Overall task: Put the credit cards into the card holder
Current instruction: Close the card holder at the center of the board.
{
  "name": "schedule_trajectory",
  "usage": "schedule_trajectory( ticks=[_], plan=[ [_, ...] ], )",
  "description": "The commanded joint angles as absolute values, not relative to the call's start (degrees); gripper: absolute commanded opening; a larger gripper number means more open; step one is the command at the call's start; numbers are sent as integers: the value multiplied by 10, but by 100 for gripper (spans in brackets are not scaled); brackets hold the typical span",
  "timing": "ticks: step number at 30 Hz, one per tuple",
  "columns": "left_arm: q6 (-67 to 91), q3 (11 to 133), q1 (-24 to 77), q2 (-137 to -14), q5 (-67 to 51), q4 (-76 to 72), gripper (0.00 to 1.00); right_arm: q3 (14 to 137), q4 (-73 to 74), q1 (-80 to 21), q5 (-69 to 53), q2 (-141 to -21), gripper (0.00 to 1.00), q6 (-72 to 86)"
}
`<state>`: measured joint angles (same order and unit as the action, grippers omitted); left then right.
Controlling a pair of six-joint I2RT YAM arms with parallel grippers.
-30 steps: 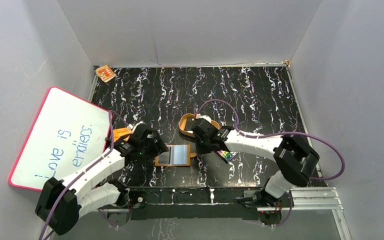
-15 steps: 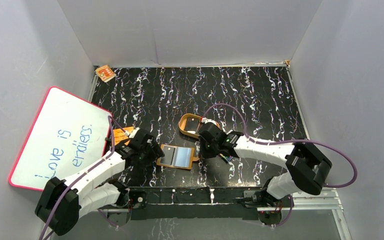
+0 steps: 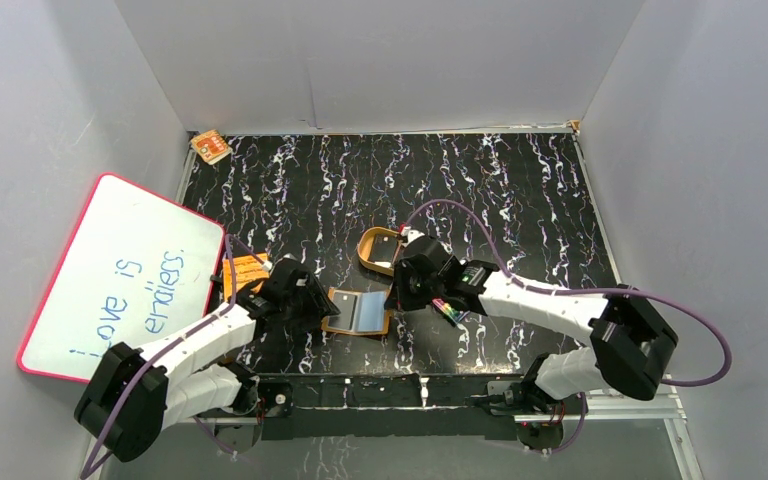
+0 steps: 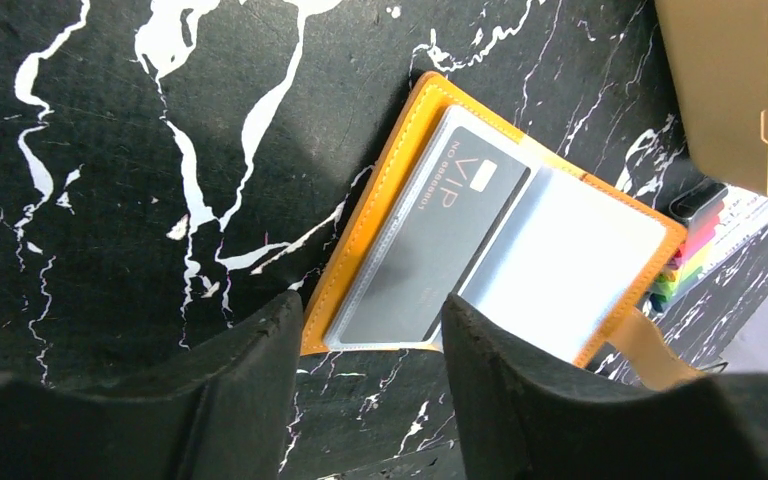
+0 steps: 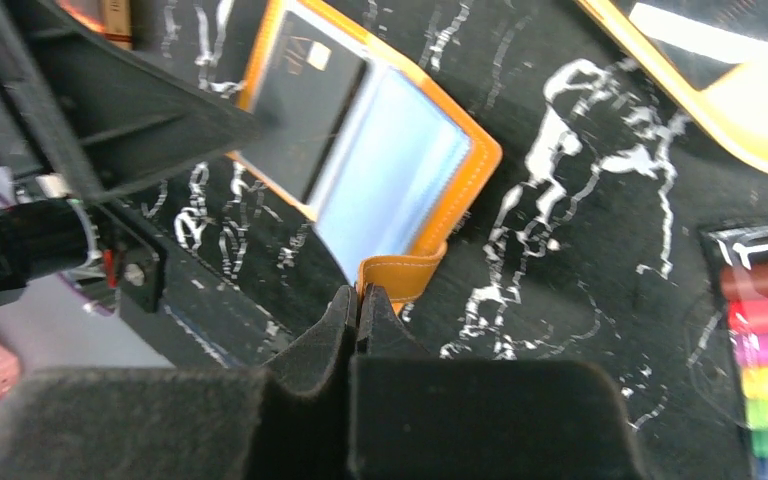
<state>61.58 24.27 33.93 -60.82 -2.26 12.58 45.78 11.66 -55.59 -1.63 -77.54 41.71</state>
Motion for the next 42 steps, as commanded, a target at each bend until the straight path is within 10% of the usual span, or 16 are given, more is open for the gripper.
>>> schedule_trajectory(
  ticks=[1, 16, 42],
  plan=[
    [602, 234, 339, -610, -46, 132, 48, 500, 54, -555, -65, -777, 0, 424],
    [585, 217, 339, -619, -59, 110, 26, 549, -60, -555, -133, -864, 0, 467],
    [637, 261, 339, -421, 42, 297, 37, 635, -132, -560, -158, -1047, 0, 518]
  ],
)
